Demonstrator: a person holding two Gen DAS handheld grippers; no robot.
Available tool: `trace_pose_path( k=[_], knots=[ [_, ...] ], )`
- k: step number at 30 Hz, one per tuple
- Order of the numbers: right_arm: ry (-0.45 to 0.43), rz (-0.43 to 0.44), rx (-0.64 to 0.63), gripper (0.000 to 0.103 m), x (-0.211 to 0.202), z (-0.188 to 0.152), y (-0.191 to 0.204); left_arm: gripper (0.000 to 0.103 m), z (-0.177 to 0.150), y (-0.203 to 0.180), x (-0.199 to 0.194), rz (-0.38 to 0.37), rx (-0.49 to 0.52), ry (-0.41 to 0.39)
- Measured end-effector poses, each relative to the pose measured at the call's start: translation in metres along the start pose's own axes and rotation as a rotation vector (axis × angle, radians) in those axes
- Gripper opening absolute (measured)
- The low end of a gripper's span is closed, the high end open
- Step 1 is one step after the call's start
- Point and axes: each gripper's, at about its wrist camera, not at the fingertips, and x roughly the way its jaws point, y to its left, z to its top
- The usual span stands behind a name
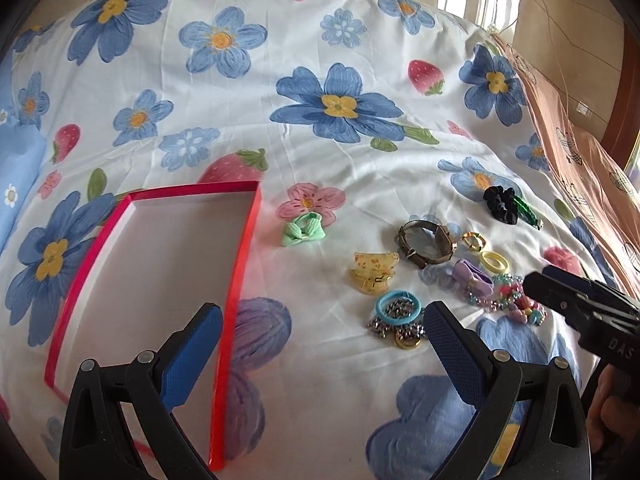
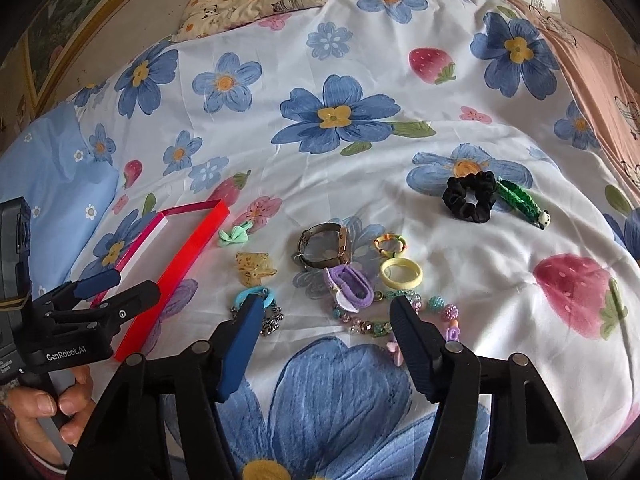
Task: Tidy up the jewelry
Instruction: 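Move both tools toward the scattered jewelry beside the red box, then grasp the watch with the right tool while the left tool grasps the yellow hair clip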
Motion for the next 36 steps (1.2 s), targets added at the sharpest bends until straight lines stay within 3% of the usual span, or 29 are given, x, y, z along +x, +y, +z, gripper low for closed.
trace_pose_path(
  k=[2, 11, 17, 23, 25, 27, 36],
  knots=[
    [0.024, 0.005, 0.014, 0.047, 0.011, 0.008, -0.005, 0.101, 0.008, -0.001, 0.015, -0.021, -0.002, 0.021],
    [0.112, 0.031, 0.041, 0.037, 0.065, 0.041, -0.014, 0.100, 0.038, -0.006, 0.078, -0.066, 0.002, 0.097],
    [0.140, 0.046, 0.045, 0.034, 0.096, 0.051, -0.015, 0.093, 0.048, -0.012, 0.114, -0.083, 0.018, 0.143],
    [0.193, 0.046, 0.051, 0.025, 0.117, 0.048, -0.021, 0.069, 0.049, -0.015, 0.134, -0.112, 0.015, 0.177],
    [0.196, 0.049, 0.057, 0.019, 0.121, 0.048, -0.022, 0.048, 0.049, -0.014, 0.138, -0.123, 0.010, 0.185],
    [0.194, 0.045, 0.061, 0.012, 0.123, 0.048, -0.023, 0.039, 0.048, -0.013, 0.140, -0.140, 0.002, 0.195],
    [0.162, 0.056, 0.039, 0.007, 0.111, 0.049, -0.012, 0.038, 0.046, -0.006, 0.112, -0.155, 0.000, 0.131]
  ],
)
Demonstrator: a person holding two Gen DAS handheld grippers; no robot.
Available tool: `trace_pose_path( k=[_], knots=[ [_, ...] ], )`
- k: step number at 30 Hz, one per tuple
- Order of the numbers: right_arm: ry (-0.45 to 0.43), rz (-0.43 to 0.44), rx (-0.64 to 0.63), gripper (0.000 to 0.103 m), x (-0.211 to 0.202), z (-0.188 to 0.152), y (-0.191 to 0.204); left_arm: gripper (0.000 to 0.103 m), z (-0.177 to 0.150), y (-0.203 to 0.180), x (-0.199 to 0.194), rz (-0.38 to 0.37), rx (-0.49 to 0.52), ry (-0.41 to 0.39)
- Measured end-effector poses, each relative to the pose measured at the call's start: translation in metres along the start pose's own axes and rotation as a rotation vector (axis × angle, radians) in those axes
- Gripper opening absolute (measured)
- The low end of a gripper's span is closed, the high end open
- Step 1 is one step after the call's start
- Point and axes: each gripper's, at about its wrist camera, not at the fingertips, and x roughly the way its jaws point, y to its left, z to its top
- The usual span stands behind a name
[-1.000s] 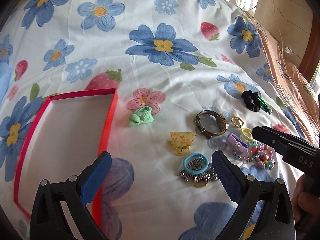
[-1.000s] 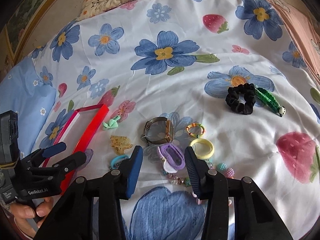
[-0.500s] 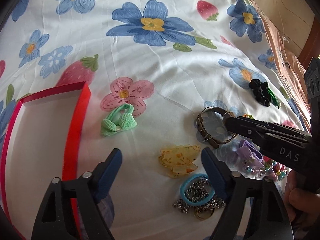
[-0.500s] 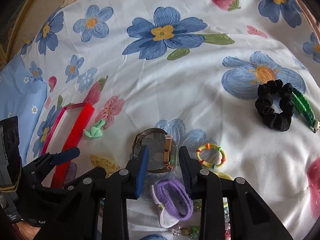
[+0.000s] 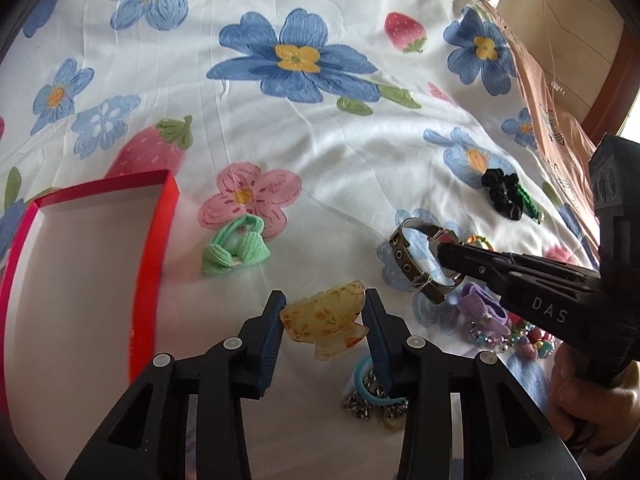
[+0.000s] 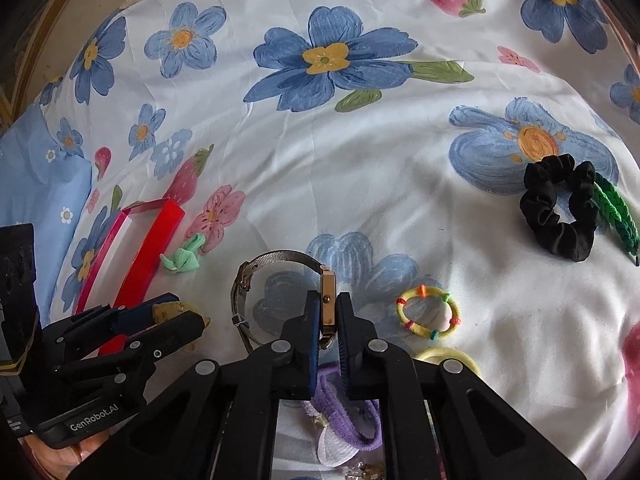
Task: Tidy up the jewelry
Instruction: 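Grasp the watch with the right tool while the left tool grasps the yellow hair clip, then carry the watch and yellow clip with both tools into the red box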
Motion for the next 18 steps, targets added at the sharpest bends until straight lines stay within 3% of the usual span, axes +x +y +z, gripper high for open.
trace_pose_path(
  k=[7, 18],
  knots=[
    [-0.015, 0.037, -0.029, 0.007, -0.011, -0.001, 0.024, 0.038, -0.012, 0.022, -0.046, 0.004, -0.044, -0.057],
    [-0.022, 0.112, -0.108, 0.007, -0.011, 0.002, 0.083, 0.038, -0.037, 0.070, -0.104, 0.071, -0.136, -0.100]
  ],
)
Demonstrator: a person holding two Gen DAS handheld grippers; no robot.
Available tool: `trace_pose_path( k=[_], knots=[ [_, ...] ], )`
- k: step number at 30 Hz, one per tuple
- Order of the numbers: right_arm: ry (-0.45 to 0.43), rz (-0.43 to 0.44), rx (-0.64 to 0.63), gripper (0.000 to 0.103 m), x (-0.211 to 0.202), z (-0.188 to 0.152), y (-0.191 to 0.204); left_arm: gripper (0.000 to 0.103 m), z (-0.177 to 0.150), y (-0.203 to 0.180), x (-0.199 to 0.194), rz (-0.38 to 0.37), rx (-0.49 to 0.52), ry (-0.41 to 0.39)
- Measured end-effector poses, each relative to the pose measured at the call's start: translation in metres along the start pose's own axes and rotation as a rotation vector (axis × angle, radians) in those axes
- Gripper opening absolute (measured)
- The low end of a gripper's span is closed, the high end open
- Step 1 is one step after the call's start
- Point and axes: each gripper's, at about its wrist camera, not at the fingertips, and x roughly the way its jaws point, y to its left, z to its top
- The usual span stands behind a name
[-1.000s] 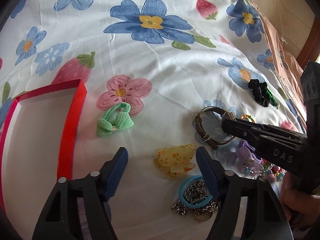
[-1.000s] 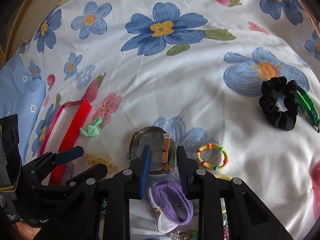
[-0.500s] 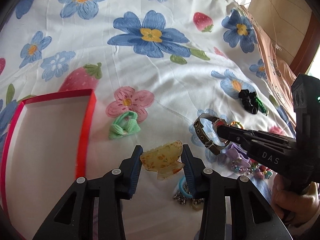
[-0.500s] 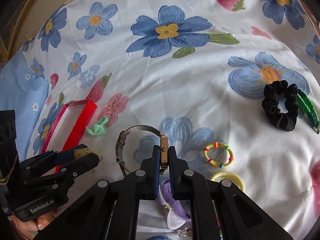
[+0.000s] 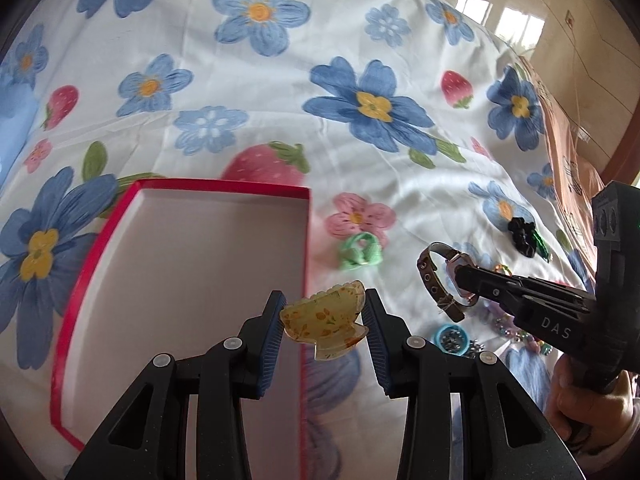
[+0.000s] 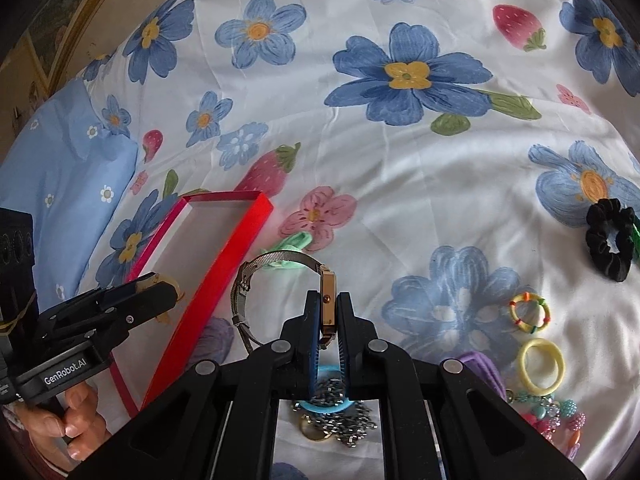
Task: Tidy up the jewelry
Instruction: 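Carry the watch and yellow clip with both tools into the red box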
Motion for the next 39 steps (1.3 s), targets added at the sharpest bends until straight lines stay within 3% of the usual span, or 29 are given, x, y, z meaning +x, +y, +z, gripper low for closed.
trace_pose_path(
  k=[8, 16, 29, 39],
  knots=[
    [0.018, 0.046, -0.066, 0.007, 0.016, 0.007, 0.044, 0.038, -0.001, 0.034, -0.022, 0.043, -0.052, -0.014],
    [0.040, 0.089, -0.127, 0.007, 0.039, 0.017, 0.085, 0.038, 0.008, 0.068, -0.019, 0.085, -0.092, -0.005],
    [0.128, 0.044, -0.256, 0.007, 0.106, 0.039, 0.124, 0.038, 0.033, 0.121, 0.038, 0.156, -0.144, 0.060],
    [0.204, -0.029, -0.343, 0.007, 0.145, 0.037, 0.130, 0.039, 0.034, 0.129, 0.075, 0.175, -0.138, 0.121]
  ],
)
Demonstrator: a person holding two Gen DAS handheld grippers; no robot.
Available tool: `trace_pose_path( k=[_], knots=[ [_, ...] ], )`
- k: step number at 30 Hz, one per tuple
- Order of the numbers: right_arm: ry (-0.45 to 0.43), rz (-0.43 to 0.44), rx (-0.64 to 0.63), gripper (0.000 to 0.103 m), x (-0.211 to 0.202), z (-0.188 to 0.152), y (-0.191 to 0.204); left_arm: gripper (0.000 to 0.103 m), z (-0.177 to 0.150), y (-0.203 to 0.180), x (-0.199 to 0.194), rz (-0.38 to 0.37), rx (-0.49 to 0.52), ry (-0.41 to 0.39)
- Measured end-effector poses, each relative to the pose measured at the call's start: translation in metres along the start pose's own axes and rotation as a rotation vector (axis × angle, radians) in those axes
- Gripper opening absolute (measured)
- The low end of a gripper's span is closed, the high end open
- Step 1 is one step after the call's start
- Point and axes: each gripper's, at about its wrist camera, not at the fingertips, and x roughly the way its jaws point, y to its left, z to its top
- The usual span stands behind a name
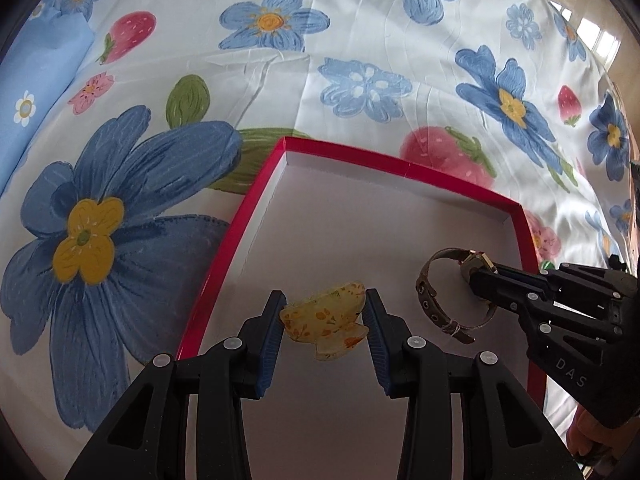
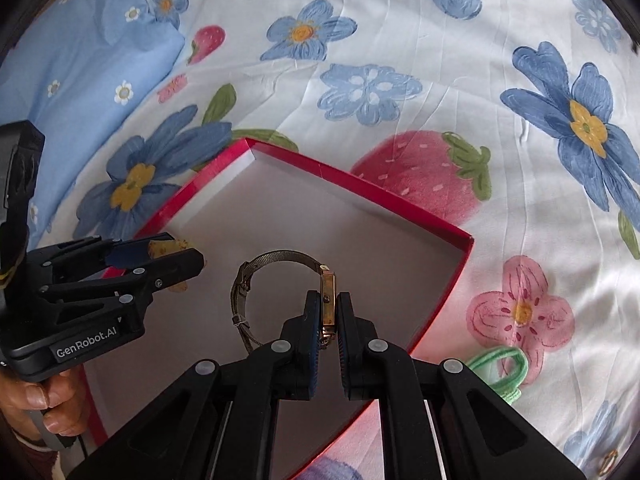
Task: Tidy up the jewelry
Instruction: 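Carry the watch and yellow clip with both tools into the red box, then open both tools to release the watch and clip inside the box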
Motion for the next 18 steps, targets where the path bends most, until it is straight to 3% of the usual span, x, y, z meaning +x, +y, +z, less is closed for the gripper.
trace_pose_path(
  k=[11, 15, 18],
  knots=[
    [0.010, 0.005, -0.019, 0.013, 0.0030, 0.0013, 0.0022, 0.040, 0.0033, -0.0078, 0.0122, 0.042, 0.024, 0.041],
    [0.008, 0.015, -0.006, 0.015, 0.0014, 0.0023, 0.0017, 0.053, 0.0023, -0.0071, 0.0080, 0.050, 0.021, 0.035],
    [-0.007, 0.017, 0.006, 0.021, -0.0039, 0.0023, 0.0001, 0.054, 0.0019, -0.0067, 0.0028, 0.051, 0.018, 0.030]
  ],
)
